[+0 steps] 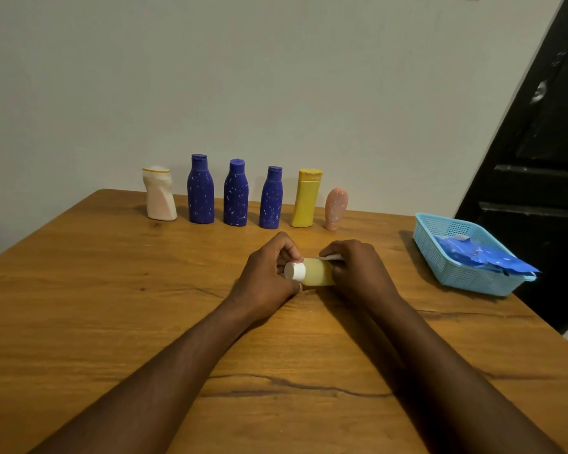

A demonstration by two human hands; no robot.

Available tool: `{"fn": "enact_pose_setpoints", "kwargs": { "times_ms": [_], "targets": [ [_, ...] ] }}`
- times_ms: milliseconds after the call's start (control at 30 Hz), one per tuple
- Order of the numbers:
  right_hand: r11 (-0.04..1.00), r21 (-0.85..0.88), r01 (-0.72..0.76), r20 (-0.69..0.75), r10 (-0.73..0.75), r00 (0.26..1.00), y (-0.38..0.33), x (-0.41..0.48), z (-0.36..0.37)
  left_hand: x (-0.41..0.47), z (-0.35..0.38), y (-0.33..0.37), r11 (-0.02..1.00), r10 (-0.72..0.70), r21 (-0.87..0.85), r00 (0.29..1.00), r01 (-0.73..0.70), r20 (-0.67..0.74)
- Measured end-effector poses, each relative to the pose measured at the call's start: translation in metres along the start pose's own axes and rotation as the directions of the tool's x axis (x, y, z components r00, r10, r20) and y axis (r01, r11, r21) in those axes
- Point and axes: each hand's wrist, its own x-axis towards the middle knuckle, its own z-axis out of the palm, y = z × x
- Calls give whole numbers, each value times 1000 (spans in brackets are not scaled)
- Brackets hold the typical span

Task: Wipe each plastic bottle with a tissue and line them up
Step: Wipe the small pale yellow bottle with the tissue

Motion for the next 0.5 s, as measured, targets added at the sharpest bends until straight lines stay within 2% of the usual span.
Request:
{"fn": "enact_pose_setpoints", "kwargs": {
  "times_ms": [133,333,433,500],
  "targets": [
    [1000,18,3,7,-3,1000,-4,-2,0,-1,-1,0,1000,4,14,1000,-4,3],
    [945,263,197,37,-214,976,-34,-11,6,-2,-3,-1,1000,7,-27,1000,-7,-4],
    [945,283,163,56,-186,981,-32,-10,2,-1,-2,-1,1000,13,-28,1000,-13,-5],
    [966,230,118,61,-135,989,-25,-7,-2,-1,-1,0,999,15,-28,1000,-15,0]
  ]
}}
